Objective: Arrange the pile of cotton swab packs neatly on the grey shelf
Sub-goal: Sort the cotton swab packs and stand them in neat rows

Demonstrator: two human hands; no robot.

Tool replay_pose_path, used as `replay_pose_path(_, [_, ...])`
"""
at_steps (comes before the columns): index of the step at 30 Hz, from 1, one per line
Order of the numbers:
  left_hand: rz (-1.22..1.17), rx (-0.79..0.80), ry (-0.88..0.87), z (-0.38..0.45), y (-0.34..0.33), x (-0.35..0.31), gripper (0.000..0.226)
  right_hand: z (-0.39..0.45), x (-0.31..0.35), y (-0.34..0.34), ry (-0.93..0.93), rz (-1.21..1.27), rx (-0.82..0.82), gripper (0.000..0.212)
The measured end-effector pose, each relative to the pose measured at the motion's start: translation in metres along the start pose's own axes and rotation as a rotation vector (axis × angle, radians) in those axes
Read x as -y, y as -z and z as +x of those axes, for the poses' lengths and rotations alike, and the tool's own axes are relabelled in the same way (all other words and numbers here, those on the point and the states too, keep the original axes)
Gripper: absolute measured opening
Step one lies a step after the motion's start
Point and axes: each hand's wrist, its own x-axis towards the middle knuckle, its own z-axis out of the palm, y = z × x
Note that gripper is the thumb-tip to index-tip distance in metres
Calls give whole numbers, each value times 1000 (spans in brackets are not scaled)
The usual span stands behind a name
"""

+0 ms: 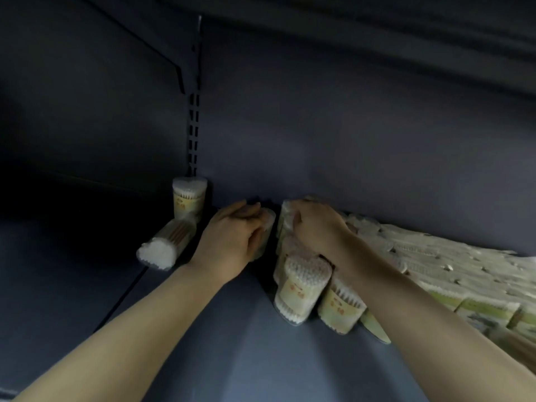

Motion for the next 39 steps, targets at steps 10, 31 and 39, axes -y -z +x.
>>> replay_pose_path(10, [-75,-43,45,29,-11,2,43,3,2,2,2,-57,26,44])
replay_pose_path(31, [140,-135,-52,26,-24,5,29,2,-1,-1,30,-21,-5,50])
replay_pose_path(39, [-29,-153,12,38,-36,5,32,1,1,-1,13,-3,8,41])
